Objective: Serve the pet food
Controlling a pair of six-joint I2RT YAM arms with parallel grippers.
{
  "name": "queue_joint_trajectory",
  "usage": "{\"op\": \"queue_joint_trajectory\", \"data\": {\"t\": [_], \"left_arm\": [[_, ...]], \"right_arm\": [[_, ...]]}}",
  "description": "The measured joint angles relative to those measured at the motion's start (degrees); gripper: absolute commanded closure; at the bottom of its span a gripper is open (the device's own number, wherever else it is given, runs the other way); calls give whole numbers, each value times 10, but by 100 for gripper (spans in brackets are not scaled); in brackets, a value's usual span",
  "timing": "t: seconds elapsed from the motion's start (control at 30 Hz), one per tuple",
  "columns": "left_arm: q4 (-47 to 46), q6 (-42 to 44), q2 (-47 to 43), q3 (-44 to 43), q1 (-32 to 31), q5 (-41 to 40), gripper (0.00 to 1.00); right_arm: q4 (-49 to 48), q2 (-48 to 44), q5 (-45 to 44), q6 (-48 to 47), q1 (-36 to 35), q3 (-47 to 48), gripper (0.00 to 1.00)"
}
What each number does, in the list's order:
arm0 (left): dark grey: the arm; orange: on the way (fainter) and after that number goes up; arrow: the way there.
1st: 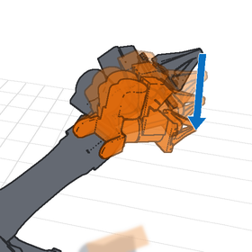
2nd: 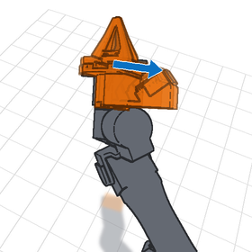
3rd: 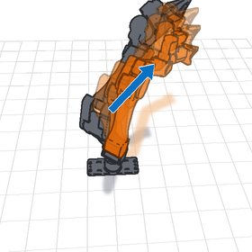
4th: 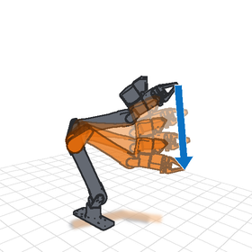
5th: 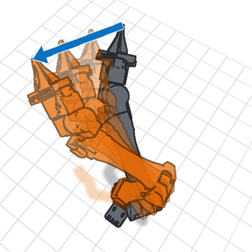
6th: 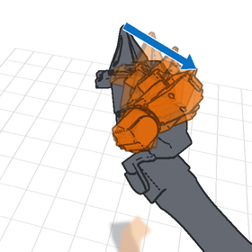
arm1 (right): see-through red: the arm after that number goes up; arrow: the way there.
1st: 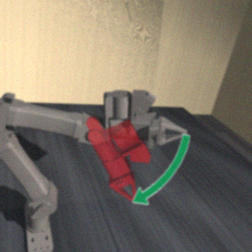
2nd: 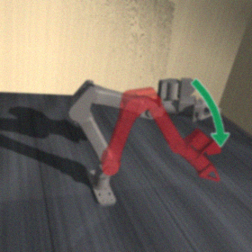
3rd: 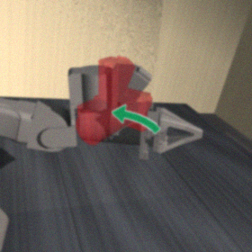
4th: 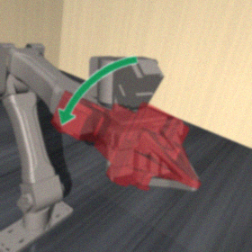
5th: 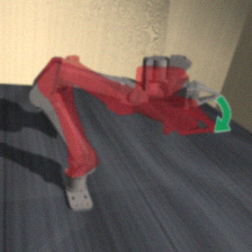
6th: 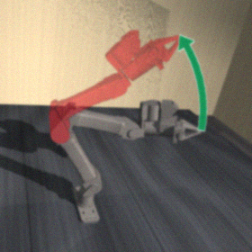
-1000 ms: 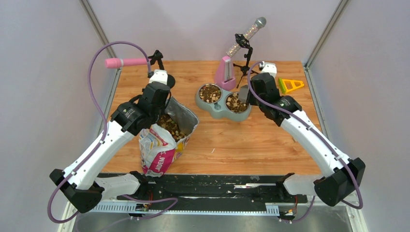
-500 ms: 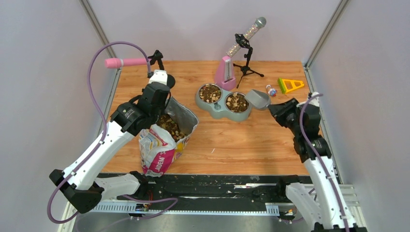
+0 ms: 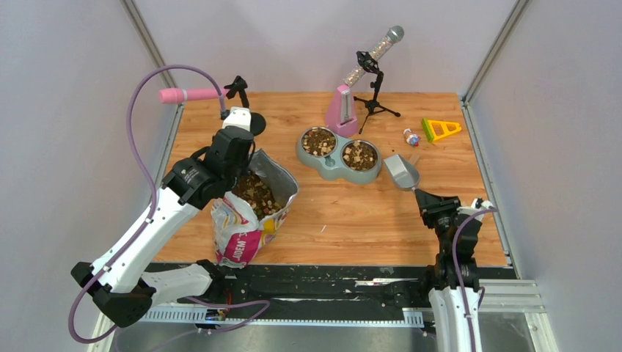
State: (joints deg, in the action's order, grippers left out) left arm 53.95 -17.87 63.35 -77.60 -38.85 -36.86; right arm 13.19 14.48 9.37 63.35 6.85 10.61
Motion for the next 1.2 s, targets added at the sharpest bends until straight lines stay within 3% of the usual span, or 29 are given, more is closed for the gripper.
{"op": "queue_joint_trajectory", "data": {"t": [0.23, 0.5, 0.83, 0.9, 0.93, 0.97, 1.2], "left_arm": [[0, 0, 0, 0, 0, 4, 100], [0, 0, 0, 0, 0, 7, 100], [0, -1, 0, 0, 0, 8, 100], [-1, -1, 0, 0, 0, 8, 100], [-1, -1, 0, 0, 0, 8, 100], [-1, -1, 0, 0, 0, 8, 100], [-1, -2, 0, 0, 0, 8, 100]], "right_arm": [[-4, -107, -57, 18, 1, -53, 97], [40, -127, -117, 35, 1, -60, 93], [63, -125, -165, 85, 1, -54, 60], [80, -125, -174, 89, 1, -49, 38], [104, -125, -184, 96, 1, -42, 18], [108, -125, -186, 97, 1, -41, 3], [217, -121, -226, 97, 1, -16, 0]]}}
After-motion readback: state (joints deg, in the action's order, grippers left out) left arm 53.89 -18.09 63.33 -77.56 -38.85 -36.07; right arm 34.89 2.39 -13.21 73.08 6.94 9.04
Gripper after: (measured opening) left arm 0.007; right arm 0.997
